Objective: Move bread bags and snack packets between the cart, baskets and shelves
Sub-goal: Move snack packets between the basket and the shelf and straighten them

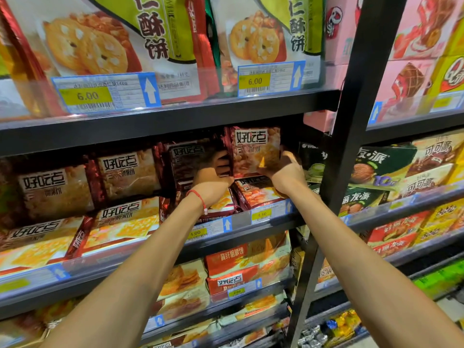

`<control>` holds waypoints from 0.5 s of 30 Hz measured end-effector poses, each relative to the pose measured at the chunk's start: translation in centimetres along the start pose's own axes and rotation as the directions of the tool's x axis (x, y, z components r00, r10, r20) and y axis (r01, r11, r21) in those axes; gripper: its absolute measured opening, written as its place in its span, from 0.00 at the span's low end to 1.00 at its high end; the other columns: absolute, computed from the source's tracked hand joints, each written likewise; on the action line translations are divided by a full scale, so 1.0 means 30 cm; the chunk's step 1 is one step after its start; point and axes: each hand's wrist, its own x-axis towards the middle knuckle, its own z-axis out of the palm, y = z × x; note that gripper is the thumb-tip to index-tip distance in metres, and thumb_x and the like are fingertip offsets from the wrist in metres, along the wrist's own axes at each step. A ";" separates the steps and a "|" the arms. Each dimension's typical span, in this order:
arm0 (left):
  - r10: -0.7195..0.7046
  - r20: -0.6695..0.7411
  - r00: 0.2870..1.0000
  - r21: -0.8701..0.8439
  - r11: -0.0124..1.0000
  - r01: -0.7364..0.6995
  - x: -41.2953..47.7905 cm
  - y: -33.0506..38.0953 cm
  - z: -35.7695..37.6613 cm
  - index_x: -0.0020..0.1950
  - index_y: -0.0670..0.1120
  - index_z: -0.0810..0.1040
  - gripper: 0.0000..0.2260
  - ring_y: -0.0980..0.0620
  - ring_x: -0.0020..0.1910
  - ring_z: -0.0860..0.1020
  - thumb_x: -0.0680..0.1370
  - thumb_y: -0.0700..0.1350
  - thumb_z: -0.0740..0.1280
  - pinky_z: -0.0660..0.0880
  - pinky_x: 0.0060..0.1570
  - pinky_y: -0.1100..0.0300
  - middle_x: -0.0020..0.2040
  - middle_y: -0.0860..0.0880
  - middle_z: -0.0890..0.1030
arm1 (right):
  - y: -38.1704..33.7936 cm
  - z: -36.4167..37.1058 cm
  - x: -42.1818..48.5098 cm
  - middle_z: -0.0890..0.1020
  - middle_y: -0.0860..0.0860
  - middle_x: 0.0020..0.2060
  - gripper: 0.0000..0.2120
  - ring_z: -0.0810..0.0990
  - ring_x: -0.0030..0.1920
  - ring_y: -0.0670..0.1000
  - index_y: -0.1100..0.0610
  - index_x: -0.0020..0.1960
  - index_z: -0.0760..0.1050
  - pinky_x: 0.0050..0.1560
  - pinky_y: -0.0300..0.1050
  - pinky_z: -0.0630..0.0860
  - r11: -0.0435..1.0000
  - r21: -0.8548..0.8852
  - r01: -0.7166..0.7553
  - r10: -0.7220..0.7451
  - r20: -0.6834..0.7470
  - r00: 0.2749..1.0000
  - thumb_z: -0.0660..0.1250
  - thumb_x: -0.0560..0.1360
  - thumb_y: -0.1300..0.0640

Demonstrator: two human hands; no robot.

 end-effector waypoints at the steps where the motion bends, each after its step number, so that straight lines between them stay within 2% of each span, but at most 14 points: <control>1: 0.014 -0.003 1.000 -0.022 1.000 -0.014 0.008 -0.006 0.008 0.63 0.46 0.79 0.16 0.43 0.57 0.81 0.77 0.37 0.73 0.78 0.61 0.49 0.57 0.45 0.83 | 0.001 0.002 0.002 0.79 0.58 0.68 0.28 0.77 0.67 0.61 0.52 0.76 0.68 0.55 0.46 0.69 1.000 -0.015 -0.004 0.004 0.005 1.000 0.74 0.80 0.53; 3: 0.003 0.001 1.000 0.017 1.000 -0.003 0.003 0.003 0.014 0.61 0.45 0.79 0.11 0.46 0.54 0.80 0.78 0.39 0.71 0.76 0.53 0.58 0.55 0.47 0.82 | 0.005 0.009 0.008 0.79 0.58 0.67 0.25 0.77 0.67 0.62 0.53 0.75 0.68 0.54 0.46 0.68 1.000 -0.021 0.009 -0.009 0.004 1.000 0.72 0.81 0.54; 4: -0.019 -0.017 1.000 0.062 0.998 0.020 0.000 0.003 0.017 0.60 0.41 0.80 0.11 0.46 0.52 0.80 0.79 0.41 0.71 0.75 0.50 0.58 0.55 0.46 0.83 | 0.006 0.012 0.010 0.79 0.58 0.67 0.25 0.77 0.67 0.62 0.53 0.75 0.68 0.54 0.46 0.67 1.000 -0.010 0.007 -0.007 0.001 1.000 0.72 0.81 0.54; 6: -0.008 -0.055 0.998 0.067 0.998 0.012 0.007 -0.003 0.022 0.63 0.40 0.80 0.13 0.43 0.55 0.81 0.80 0.43 0.70 0.78 0.54 0.54 0.58 0.42 0.84 | 0.009 0.012 0.015 0.79 0.58 0.67 0.26 0.76 0.68 0.61 0.52 0.76 0.67 0.55 0.47 0.69 1.000 -0.004 -0.001 0.001 -0.002 1.000 0.72 0.81 0.55; 8: 0.037 -0.060 0.997 0.051 0.998 -0.034 -0.002 0.005 0.026 0.63 0.43 0.81 0.12 0.44 0.57 0.81 0.80 0.41 0.69 0.77 0.60 0.54 0.58 0.45 0.84 | 0.011 0.009 0.018 0.78 0.58 0.67 0.27 0.75 0.70 0.62 0.51 0.77 0.67 0.60 0.50 0.71 1.000 -0.008 -0.003 0.003 0.007 1.000 0.72 0.81 0.54; 10: 0.041 -0.092 0.995 -0.007 0.999 -0.041 0.007 -0.005 0.031 0.55 0.48 0.81 0.06 0.46 0.52 0.80 0.79 0.41 0.69 0.76 0.58 0.55 0.51 0.47 0.82 | 0.016 0.008 0.025 0.77 0.60 0.68 0.28 0.73 0.71 0.63 0.50 0.78 0.67 0.66 0.54 0.72 1.000 -0.007 -0.016 0.016 0.020 1.000 0.72 0.81 0.53; 12: 0.037 -0.101 0.994 -0.060 0.997 -0.043 0.016 -0.007 0.032 0.44 0.54 0.75 0.03 0.48 0.45 0.76 0.76 0.47 0.68 0.73 0.51 0.56 0.43 0.46 0.76 | 0.021 0.013 0.033 0.77 0.60 0.68 0.26 0.73 0.70 0.64 0.49 0.77 0.67 0.67 0.56 0.71 0.999 -0.021 -0.031 0.031 0.029 0.999 0.71 0.81 0.53; 13: 0.022 -0.088 0.996 -0.026 0.999 -0.024 0.017 -0.003 0.030 0.44 0.52 0.75 0.03 0.49 0.43 0.75 0.76 0.48 0.68 0.71 0.49 0.57 0.42 0.46 0.77 | 0.021 0.015 0.034 0.77 0.61 0.66 0.24 0.74 0.69 0.64 0.48 0.75 0.67 0.66 0.56 0.71 0.999 -0.032 -0.037 0.039 0.042 0.998 0.70 0.82 0.52; 14: 0.012 -0.061 0.998 0.030 1.000 -0.011 0.010 0.006 0.026 0.49 0.48 0.79 0.04 0.49 0.44 0.76 0.79 0.48 0.68 0.71 0.48 0.58 0.44 0.47 0.79 | 0.020 0.019 0.036 0.78 0.61 0.65 0.23 0.75 0.68 0.64 0.48 0.74 0.68 0.66 0.55 0.71 0.998 -0.043 -0.039 0.041 0.054 0.998 0.70 0.82 0.50; 15: -0.001 -0.032 0.999 0.085 0.996 0.003 0.011 0.008 0.023 0.57 0.45 0.81 0.08 0.47 0.48 0.78 0.81 0.46 0.68 0.73 0.51 0.58 0.49 0.48 0.82 | 0.019 0.019 0.036 0.78 0.61 0.65 0.22 0.75 0.68 0.64 0.48 0.73 0.69 0.65 0.55 0.71 0.998 -0.049 -0.036 0.039 0.065 0.997 0.69 0.82 0.47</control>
